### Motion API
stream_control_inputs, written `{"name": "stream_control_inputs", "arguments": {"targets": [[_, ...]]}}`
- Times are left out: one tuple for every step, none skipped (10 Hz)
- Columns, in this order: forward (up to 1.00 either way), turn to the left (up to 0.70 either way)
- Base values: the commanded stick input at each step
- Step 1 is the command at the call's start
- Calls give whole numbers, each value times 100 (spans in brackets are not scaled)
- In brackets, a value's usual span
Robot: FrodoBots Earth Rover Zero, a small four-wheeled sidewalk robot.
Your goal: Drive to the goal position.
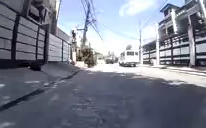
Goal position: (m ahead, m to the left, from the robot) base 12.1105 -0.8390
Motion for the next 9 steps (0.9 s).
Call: {"name": "stream_control_inputs", "arguments": {"targets": [[100,3],[100,3],[100,3],[100,3],[100,3],[100,3],[100,3],[100,3],[100,3]]}}
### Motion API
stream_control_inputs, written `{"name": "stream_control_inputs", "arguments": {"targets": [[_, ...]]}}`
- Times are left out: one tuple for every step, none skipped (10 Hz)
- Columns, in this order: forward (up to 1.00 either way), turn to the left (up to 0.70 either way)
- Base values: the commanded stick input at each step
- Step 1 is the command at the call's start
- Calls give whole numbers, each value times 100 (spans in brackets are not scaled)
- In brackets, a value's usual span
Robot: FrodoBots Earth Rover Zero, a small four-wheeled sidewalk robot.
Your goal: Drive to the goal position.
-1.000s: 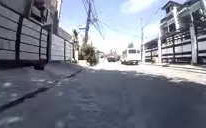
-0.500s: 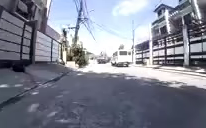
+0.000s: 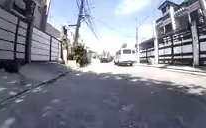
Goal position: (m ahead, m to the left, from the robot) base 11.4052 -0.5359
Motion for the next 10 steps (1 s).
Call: {"name": "stream_control_inputs", "arguments": {"targets": [[100,3],[100,3],[100,3],[100,3],[100,3],[100,3],[100,3],[100,3],[100,3],[100,3]]}}
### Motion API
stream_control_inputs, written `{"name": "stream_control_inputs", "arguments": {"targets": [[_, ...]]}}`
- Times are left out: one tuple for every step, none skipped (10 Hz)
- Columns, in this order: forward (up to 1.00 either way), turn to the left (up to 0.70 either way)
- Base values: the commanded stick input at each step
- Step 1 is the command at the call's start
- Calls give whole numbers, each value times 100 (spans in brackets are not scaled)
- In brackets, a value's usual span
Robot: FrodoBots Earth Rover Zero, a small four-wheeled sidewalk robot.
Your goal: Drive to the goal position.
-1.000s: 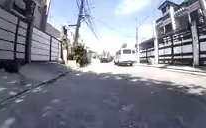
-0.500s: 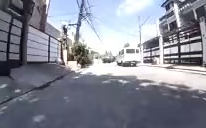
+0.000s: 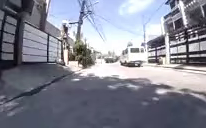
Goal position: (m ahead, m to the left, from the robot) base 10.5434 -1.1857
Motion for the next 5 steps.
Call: {"name": "stream_control_inputs", "arguments": {"targets": [[100,3],[100,3],[100,3],[100,3],[100,3]]}}
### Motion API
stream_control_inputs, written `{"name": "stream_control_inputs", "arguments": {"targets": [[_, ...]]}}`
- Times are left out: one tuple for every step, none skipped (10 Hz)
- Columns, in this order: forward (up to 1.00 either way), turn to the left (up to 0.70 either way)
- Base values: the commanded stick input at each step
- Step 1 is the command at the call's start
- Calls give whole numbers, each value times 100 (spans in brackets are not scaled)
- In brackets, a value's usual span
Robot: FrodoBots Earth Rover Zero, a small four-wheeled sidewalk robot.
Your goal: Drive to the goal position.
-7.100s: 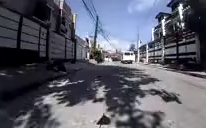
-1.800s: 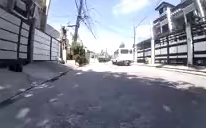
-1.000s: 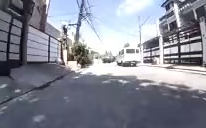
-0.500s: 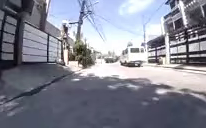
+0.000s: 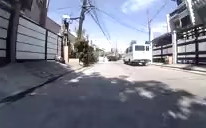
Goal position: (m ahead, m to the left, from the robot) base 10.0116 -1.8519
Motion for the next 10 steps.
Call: {"name": "stream_control_inputs", "arguments": {"targets": [[100,3],[100,3],[100,3],[100,3],[100,3],[100,3],[100,3],[100,3],[100,3],[100,3]]}}
